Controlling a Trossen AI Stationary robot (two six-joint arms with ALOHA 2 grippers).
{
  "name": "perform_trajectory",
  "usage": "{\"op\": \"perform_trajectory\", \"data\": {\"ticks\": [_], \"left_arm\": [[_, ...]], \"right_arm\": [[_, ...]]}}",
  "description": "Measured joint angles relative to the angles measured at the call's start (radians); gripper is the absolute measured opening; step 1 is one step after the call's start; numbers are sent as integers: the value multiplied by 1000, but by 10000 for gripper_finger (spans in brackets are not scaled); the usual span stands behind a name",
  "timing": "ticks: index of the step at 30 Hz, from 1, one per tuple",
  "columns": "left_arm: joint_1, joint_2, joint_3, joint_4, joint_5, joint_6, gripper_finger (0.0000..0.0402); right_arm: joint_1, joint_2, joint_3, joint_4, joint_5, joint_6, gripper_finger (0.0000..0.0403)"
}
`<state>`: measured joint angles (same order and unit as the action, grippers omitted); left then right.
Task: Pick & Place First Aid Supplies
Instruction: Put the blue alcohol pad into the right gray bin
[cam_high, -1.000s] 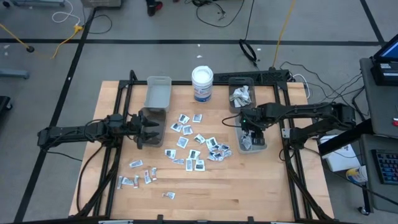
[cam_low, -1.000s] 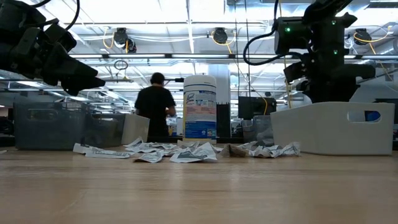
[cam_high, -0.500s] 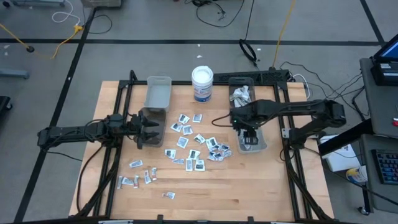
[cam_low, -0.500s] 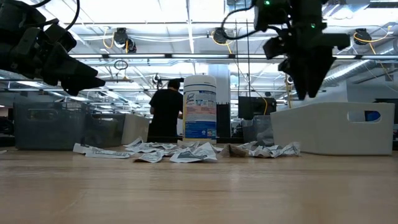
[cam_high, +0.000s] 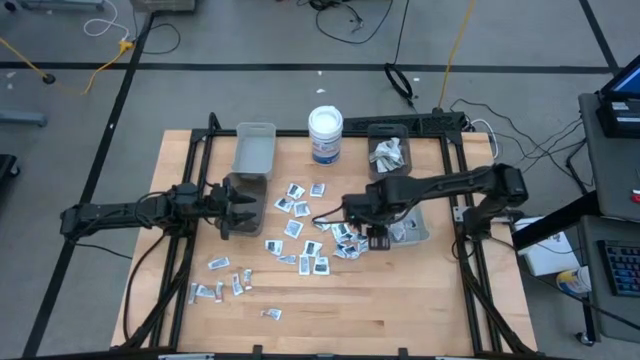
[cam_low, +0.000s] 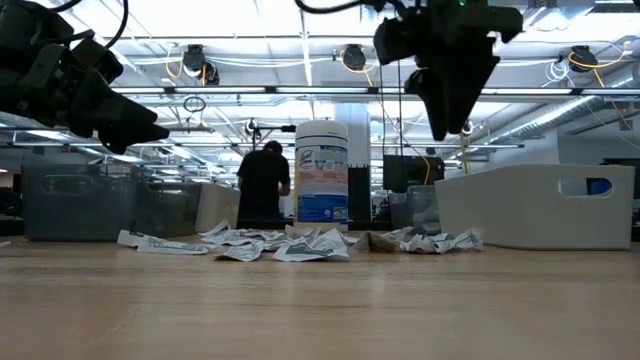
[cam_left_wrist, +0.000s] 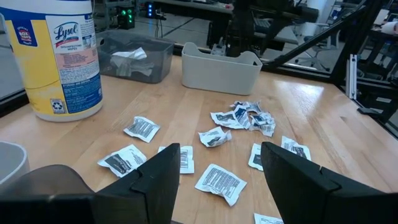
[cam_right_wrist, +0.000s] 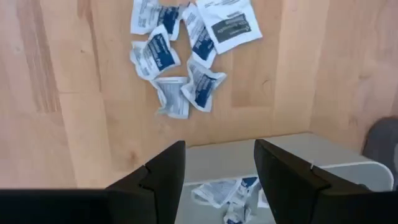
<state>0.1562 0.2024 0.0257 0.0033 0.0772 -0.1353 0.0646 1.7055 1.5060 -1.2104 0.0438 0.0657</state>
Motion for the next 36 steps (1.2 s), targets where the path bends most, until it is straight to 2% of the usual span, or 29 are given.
{"op": "perform_trajectory", "data": {"ticks": [8, 20, 36], "left_arm": [[0, 0, 0, 0, 0, 0, 230], [0, 0, 0, 0, 0, 0, 230], [0, 0, 0, 0, 0, 0, 230]], "right_arm": [[72, 55, 50, -12, -72, 108, 184], [156, 61, -122, 183, -69, 162, 174], [158, 264, -131, 216, -26, 157, 171]]}}
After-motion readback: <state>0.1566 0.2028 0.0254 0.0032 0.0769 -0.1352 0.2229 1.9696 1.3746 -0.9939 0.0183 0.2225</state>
